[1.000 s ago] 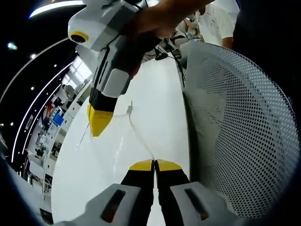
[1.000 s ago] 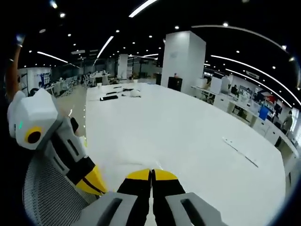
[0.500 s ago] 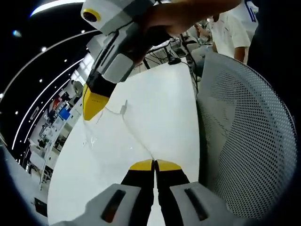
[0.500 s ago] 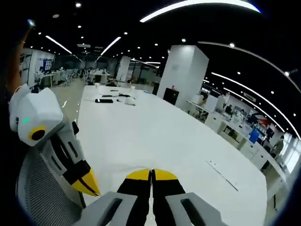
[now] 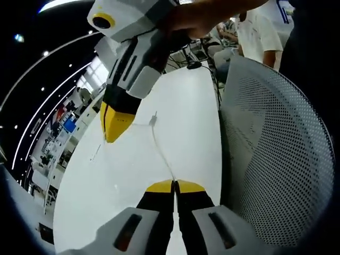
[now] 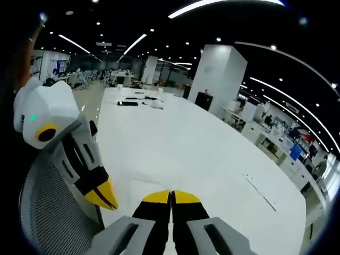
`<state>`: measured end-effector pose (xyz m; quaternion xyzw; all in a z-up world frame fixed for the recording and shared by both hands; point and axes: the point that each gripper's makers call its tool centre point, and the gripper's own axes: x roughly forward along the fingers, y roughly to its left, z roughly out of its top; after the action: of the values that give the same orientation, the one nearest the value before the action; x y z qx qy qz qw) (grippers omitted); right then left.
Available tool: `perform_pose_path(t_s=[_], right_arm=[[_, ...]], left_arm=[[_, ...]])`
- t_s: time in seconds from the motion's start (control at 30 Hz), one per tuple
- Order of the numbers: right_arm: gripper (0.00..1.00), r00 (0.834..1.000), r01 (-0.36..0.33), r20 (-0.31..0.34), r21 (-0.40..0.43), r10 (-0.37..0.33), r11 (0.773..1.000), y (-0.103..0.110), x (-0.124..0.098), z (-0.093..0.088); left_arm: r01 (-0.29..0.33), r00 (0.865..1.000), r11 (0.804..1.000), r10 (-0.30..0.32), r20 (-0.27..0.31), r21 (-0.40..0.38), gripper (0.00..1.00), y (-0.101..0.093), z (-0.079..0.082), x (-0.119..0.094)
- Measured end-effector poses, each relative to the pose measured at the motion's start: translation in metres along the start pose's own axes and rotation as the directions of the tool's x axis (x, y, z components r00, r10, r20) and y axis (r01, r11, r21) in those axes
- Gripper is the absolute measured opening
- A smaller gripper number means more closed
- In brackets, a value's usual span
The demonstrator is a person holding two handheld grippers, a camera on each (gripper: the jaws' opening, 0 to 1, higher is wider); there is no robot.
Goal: Open the resealable bag by pulling the two sides of the seal apart until the entire bag opening is separated and visibly accessible.
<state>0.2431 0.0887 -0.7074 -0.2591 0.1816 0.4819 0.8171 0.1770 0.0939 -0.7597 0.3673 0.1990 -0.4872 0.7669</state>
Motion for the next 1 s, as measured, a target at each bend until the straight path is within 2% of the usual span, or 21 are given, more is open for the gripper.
perform_pose_path(t_s=[0.03,0.13,0.33,0.43,0.53,0.6,0.7,0.77,0.8,0.83,0.87,1.0], right_arm=[[0.00,1.000,-0.010,-0.008,-0.004,0.010,1.000,0.004,0.002,-0.003],[0.00,0.999,-0.035,-0.036,-0.008,0.034,0.999,0.015,0.009,-0.015],[0.00,0.996,-0.054,-0.080,-0.050,0.050,0.997,0.027,0.021,-0.028],[0.00,0.993,-0.047,-0.116,-0.132,0.032,0.990,0.027,0.025,-0.036],[0.00,0.991,-0.056,-0.132,-0.143,0.038,0.988,0.031,0.032,-0.044],[0.00,0.988,-0.062,-0.147,-0.165,0.038,0.984,0.032,0.035,-0.050],[0.00,0.986,-0.069,-0.163,-0.198,0.037,0.978,0.031,0.039,-0.056],[0.00,0.985,-0.063,-0.169,-0.262,0.019,0.963,0.026,0.041,-0.059],[0.00,0.987,-0.053,-0.158,-0.299,0.005,0.953,0.023,0.042,-0.058],[0.00,0.985,-0.053,-0.170,-0.335,-0.004,0.941,0.021,0.043,-0.062],[0.00,0.984,-0.053,-0.180,-0.332,-0.008,0.942,0.020,0.043,-0.065],[0.00,0.982,-0.066,-0.187,-0.340,0.001,0.938,0.014,0.047,-0.070]], left_arm=[[0.021,1.000,0.999,-0.021,-0.006,-0.035,0.00,-0.003,-0.002,0.001],[0.023,1.000,0.994,-0.021,0.017,-0.107,0.00,-0.002,0.001,0.001],[0.007,1.000,0.992,-0.008,-0.005,-0.126,0.03,0.001,-0.006,0.003],[-0.013,1.000,0.991,0.012,-0.003,-0.135,0.10,0.004,-0.008,0.001],[-0.027,1.000,0.990,0.027,-0.002,-0.138,0.15,0.007,-0.010,-0.005],[-0.046,0.998,0.995,0.042,-0.048,-0.091,0.20,0.010,-0.020,-0.009],[-0.063,0.998,0.990,0.058,-0.040,-0.127,0.28,0.014,-0.024,-0.013],[-0.087,0.996,0.979,0.084,-0.029,-0.183,0.30,0.018,-0.027,-0.017],[-0.088,0.996,0.976,0.084,-0.026,-0.200,0.31,0.019,-0.028,-0.018],[-0.077,0.997,0.964,0.076,-0.015,-0.253,0.31,0.018,-0.029,-0.018],[-0.076,0.997,0.960,0.077,-0.010,-0.270,0.30,0.018,-0.029,-0.019],[-0.088,0.993,0.913,0.113,0.041,-0.398,0.36,0.031,-0.027,-0.022]])
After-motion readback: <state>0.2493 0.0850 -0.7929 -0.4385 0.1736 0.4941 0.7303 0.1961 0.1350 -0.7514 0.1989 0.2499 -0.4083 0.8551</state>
